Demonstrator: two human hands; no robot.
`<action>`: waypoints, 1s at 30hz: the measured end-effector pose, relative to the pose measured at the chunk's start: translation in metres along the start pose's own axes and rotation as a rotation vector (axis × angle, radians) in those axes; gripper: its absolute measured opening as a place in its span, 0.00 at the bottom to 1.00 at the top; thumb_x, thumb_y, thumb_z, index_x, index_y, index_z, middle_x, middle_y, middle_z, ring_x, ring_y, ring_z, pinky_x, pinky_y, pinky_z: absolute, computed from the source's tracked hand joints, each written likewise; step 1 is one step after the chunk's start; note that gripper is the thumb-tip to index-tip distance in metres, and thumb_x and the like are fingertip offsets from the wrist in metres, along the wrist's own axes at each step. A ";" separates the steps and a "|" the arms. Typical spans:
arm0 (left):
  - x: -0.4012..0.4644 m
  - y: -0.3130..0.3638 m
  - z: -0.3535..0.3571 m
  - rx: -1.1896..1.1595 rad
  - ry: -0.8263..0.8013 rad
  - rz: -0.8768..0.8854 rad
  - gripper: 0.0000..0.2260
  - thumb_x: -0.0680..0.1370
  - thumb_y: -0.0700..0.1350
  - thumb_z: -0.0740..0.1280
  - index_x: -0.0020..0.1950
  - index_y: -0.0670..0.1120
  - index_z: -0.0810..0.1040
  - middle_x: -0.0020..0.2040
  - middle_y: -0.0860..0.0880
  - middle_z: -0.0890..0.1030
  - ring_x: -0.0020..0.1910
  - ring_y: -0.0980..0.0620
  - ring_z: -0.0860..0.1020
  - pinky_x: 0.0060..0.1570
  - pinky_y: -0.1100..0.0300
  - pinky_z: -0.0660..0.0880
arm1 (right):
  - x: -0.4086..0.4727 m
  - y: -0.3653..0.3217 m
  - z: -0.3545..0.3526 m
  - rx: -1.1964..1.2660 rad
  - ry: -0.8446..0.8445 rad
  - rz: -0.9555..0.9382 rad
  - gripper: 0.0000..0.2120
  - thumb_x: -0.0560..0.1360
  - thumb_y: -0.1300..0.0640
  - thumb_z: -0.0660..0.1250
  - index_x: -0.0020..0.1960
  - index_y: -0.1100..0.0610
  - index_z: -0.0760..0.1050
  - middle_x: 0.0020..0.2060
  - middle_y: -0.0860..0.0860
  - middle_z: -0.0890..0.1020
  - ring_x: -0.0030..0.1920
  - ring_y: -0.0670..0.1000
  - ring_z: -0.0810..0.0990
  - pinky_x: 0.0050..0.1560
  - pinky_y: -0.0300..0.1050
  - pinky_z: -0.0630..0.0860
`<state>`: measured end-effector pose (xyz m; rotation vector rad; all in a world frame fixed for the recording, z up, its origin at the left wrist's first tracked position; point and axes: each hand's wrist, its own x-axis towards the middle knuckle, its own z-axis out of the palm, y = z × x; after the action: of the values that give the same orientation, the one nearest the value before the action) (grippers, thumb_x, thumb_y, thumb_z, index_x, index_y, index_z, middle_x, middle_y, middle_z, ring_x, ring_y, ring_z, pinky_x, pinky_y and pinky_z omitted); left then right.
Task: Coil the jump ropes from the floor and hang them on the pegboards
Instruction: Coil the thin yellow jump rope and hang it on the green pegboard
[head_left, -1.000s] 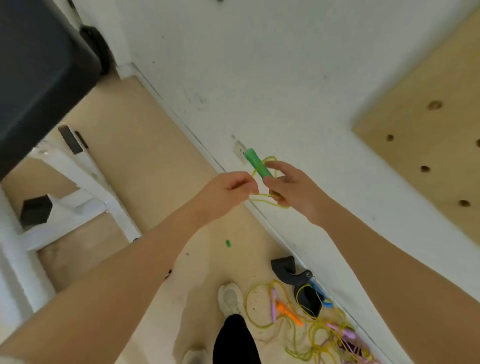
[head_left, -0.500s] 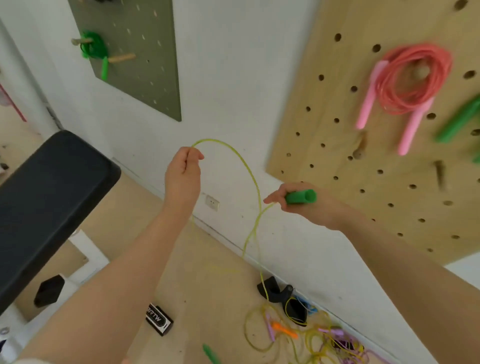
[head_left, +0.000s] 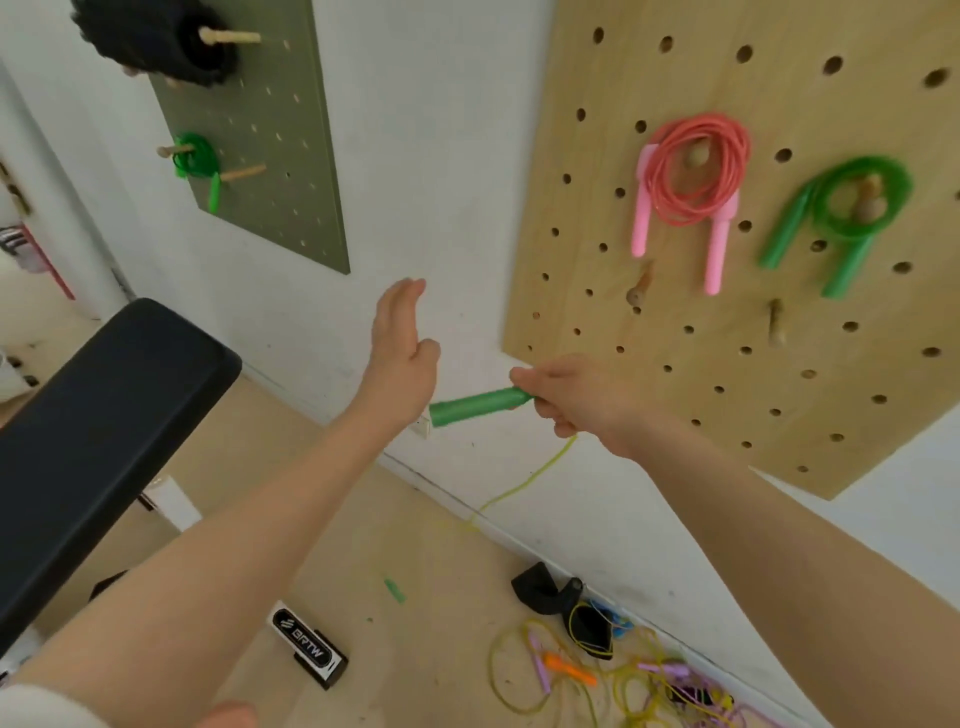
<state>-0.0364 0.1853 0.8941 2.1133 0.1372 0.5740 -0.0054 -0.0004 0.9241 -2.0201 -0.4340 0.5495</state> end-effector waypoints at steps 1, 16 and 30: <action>-0.015 0.024 0.003 -0.039 -0.059 0.134 0.23 0.77 0.40 0.52 0.73 0.42 0.60 0.71 0.50 0.61 0.70 0.55 0.59 0.67 0.72 0.53 | -0.006 -0.001 0.004 -0.083 -0.028 0.007 0.17 0.78 0.53 0.62 0.31 0.55 0.70 0.25 0.47 0.65 0.28 0.48 0.61 0.31 0.39 0.62; -0.104 0.067 -0.022 -0.438 0.148 -0.311 0.19 0.78 0.51 0.63 0.30 0.46 0.68 0.21 0.55 0.63 0.20 0.56 0.60 0.24 0.63 0.57 | -0.073 0.037 -0.040 -0.043 -0.111 -0.227 0.07 0.74 0.61 0.67 0.37 0.56 0.75 0.31 0.46 0.75 0.36 0.45 0.73 0.43 0.36 0.74; -0.134 0.112 -0.009 -1.025 -0.435 -0.111 0.12 0.77 0.45 0.57 0.47 0.47 0.81 0.25 0.55 0.57 0.21 0.59 0.53 0.23 0.67 0.52 | -0.082 0.040 -0.033 -0.244 0.493 -0.185 0.15 0.79 0.49 0.59 0.45 0.57 0.80 0.29 0.48 0.75 0.27 0.45 0.66 0.27 0.37 0.62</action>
<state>-0.1725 0.0860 0.9426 1.1679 -0.2441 0.0501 -0.0522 -0.0851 0.9198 -2.2261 -0.3912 -0.1276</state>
